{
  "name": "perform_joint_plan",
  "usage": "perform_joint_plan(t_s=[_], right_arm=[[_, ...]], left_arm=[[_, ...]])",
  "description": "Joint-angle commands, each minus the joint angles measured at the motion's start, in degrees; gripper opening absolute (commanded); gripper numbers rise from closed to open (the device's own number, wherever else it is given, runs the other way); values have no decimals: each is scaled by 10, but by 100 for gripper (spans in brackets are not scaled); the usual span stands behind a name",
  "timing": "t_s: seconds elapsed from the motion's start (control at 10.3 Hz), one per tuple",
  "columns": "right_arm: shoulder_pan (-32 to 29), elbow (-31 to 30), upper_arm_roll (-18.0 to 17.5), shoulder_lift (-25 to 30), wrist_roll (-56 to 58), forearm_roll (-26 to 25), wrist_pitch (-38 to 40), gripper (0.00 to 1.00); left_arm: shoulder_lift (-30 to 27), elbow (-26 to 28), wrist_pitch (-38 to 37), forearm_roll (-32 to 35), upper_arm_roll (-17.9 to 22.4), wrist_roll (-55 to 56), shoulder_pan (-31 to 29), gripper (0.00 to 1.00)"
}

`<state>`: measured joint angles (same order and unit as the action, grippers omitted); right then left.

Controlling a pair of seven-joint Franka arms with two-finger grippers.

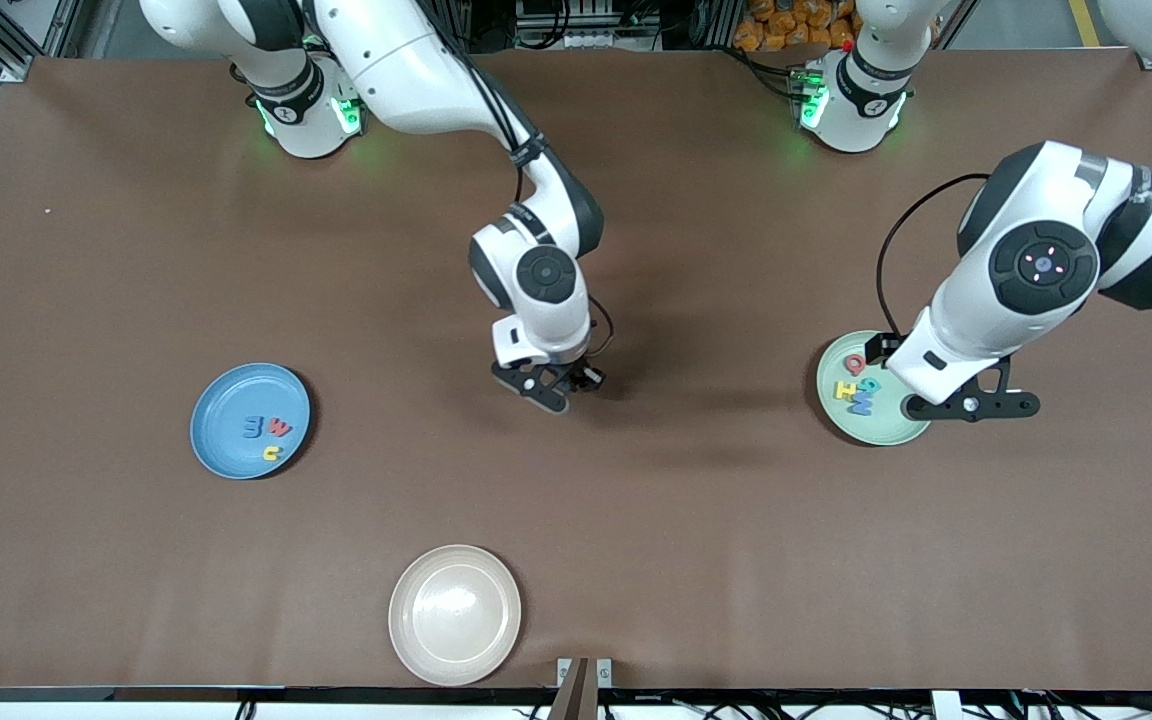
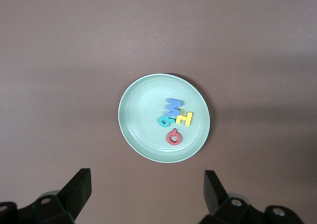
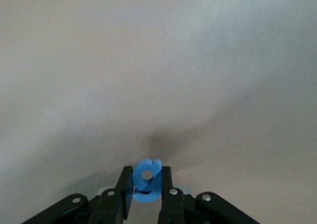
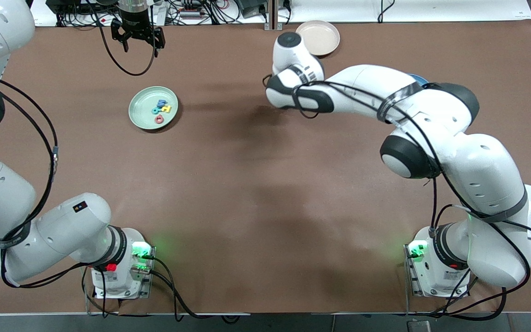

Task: Sort upper and lower case letters into plates
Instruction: 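Carry the blue g to the blue plate while the left gripper withdraws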

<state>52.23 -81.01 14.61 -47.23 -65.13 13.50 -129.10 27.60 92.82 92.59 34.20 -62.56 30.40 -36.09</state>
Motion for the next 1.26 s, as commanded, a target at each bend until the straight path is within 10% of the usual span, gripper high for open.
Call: perform_joint_plan(t_s=[0.0, 0.48, 1.16], right_arm=[[-46, -6, -6, 34, 84, 6, 47, 0], [-161, -19, 10, 96, 309, 3, 180, 0], [-205, -78, 147, 109, 634, 3, 194, 0]], left_arm=[[-28, -29, -28, -32, -1, -18, -1, 100], [-98, -53, -29, -109, 43, -31, 18, 100], [-188, -70, -29, -253, 335, -118, 222, 100]])
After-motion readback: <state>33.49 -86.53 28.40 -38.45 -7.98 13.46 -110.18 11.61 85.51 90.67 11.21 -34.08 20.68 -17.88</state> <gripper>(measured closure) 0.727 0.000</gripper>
